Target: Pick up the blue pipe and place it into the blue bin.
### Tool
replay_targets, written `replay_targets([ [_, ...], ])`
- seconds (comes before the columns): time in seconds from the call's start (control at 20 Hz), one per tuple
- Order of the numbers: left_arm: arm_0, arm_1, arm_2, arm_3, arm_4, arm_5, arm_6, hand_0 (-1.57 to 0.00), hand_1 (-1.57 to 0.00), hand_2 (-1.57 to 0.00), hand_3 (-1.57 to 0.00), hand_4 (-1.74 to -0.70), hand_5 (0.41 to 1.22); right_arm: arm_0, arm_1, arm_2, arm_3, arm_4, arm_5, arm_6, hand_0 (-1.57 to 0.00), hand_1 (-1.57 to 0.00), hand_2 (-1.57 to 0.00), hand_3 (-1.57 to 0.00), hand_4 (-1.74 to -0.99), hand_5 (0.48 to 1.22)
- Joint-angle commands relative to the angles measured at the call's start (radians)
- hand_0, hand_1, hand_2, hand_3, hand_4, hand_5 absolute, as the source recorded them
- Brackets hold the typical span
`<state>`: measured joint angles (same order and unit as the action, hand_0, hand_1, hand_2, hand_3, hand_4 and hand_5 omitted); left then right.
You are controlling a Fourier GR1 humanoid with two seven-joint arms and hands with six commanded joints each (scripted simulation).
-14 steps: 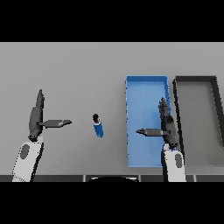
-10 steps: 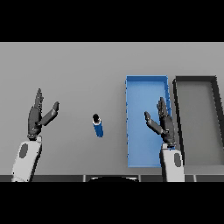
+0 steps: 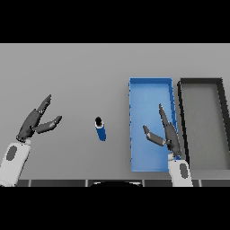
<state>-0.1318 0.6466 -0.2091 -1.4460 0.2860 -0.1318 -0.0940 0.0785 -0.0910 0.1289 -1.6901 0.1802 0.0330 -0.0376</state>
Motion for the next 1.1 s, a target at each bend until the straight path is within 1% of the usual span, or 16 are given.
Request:
replay_targets([
  [0.0, 0.006, 0.004, 0.0, -0.006, 0.012, -0.019, -0.014, 0.0, 0.0, 0.0, 0.0, -1.08, 0.604, -0.002, -0.004, -0.004, 0.002, 0.008, -0.008, 0.021, 0.0, 0.0, 0.0, 0.0, -1.186, 0.601],
  [0.05, 0.012, 0.007, -0.008, -0.017, 0.008, -0.029, -0.024, 0.0, 0.0, 0.0, 0.0, -1.09, 0.605, -0.008, 0.004, -0.001, 0.013, 0.016, -0.017, 0.021, 0.0, 0.0, 0.0, 0.0, -1.185, 0.597],
  [0.1, 0.026, 0.018, -0.022, -0.039, 0.013, -0.064, -0.039, 0.0, 0.0, 0.0, 0.0, -1.09, 0.596, -0.02, -0.002, -0.006, 0.012, 0.009, -0.012, 0.022, 0.0, 0.0, 0.0, 0.0, -1.186, 0.598],
  [0.15, 0.044, 0.025, -0.035, -0.065, 0.017, -0.083, -0.045, 0.0, 0.0, 0.0, 0.0, -1.1, 0.583, -0.01, -0.008, -0.004, 0.009, 0.012, -0.008, -0.003, 0.0, 0.0, 0.0, 0.0, -1.187, 0.6],
  [0.2, 0.054, 0.03, -0.051, -0.084, 0.014, -0.105, -0.053, 0.0, 0.0, 0.0, 0.0, -1.1, 0.567, -0.02, -0.013, -0.006, 0.021, 0.013, -0.005, -0.004, 0.0, 0.0, 0.0, 0.0, -1.193, 0.605],
  [0.3, 0.076, 0.025, -0.093, -0.132, 0.013, -0.142, -0.047, 0.0, 0.0, 0.0, 0.0, -1.11, 0.534, -0.017, -0.016, -0.004, 0.019, 0.008, 0.004, -0.009, 0.0, 0.0, 0.0, 0.0, -1.201, 0.609],
  [0.35, 0.076, 0.019, -0.114, -0.144, 0.008, -0.15, -0.021, 0.0, 0.0, 0.0, 0.0, -1.12, 0.514, -0.025, -0.016, -0.001, 0.028, 0.013, 0.006, -0.009, 0.0, 0.0, 0.0, 0.0, -1.205, 0.611],
  [0.4, 0.089, 0.011, -0.136, -0.165, -0.003, -0.159, -0.029, 0.0, 0.0, 0.0, 0.0, -1.14, 0.503, -0.016, -0.013, 0.001, 0.029, 0.013, 0.006, -0.018, 0.0, 0.0, 0.0, 0.0, -1.208, 0.611],
  [0.45, 0.084, -0.008, -0.157, -0.176, -0.011, -0.163, -0.025, 0.0, 0.0, 0.0, 0.0, -1.16, 0.497, -0.011, -0.01, 0.008, 0.018, 0.018, 0.005, -0.022, 0.0, 0.0, 0.0, 0.0, -1.208, 0.612],
  [0.6, 0.073, -0.059, -0.219, -0.191, -0.085, -0.134, 0.008, 0.0, 0.0, 0.0, 0.0, -1.18, 0.475, -0.018, -0.002, 0.008, 0.01, 0.02, -0.003, 0.006, 0.0, 0.0, 0.0, 0.0, -1.217, 0.615],
  [0.7, 0.066, -0.088, -0.236, -0.177, -0.117, -0.117, -0.012, 0.0, 0.0, 0.0, 0.0, -1.19, 0.466, -0.006, 0.004, 0.014, -0.001, 0.023, -0.006, -0.003, 0.0, 0.0, 0.0, 0.0, -1.223, 0.619],
  [0.75, 0.06, -0.11, -0.253, -0.169, -0.14, -0.107, -0.014, 0.0, 0.0, 0.0, 0.0, -1.19, 0.464, 0.0, 0.004, 0.018, -0.017, 0.023, -0.004, 0.001, 0.0, 0.0, 0.0, 0.0, -1.223, 0.62],
  [0.8, 0.067, -0.114, -0.257, -0.17, -0.138, -0.111, -0.013, 0.0, 0.0, 0.0, 0.0, -1.19, 0.463, -0.002, 0.004, 0.012, -0.018, 0.015, -0.005, 0.01, 0.0, 0.0, 0.0, 0.0, -1.228, 0.621],
  [0.85, 0.055, -0.136, -0.268, -0.147, -0.149, -0.108, -0.005, 0.0, 0.0, 0.0, 0.0, -1.19, 0.465, 0.002, -0.005, 0.003, -0.009, 0.017, -0.007, 0.006, 0.0, 0.0, 0.0, 0.0, -1.23, 0.622],
  [0.95, 0.021, -0.186, -0.278, -0.094, -0.147, -0.112, 0.017, 0.0, 0.0, 0.0, 0.0, -1.21, 0.468, 0.004, 0.001, 0.006, -0.011, 0.018, -0.009, 0.015, 0.0, 0.0, 0.0, 0.0, -1.229, 0.622],
  [1.05, -0.008, -0.24, -0.291, -0.042, -0.159, -0.104, 0.026, 0.0, 0.0, 0.0, 0.0, -1.19, 0.467, 0.018, -0.002, 0.009, -0.023, 0.009, 0.003, -0.002, 0.0, 0.0, 0.0, 0.0, -1.223, 0.618],
])
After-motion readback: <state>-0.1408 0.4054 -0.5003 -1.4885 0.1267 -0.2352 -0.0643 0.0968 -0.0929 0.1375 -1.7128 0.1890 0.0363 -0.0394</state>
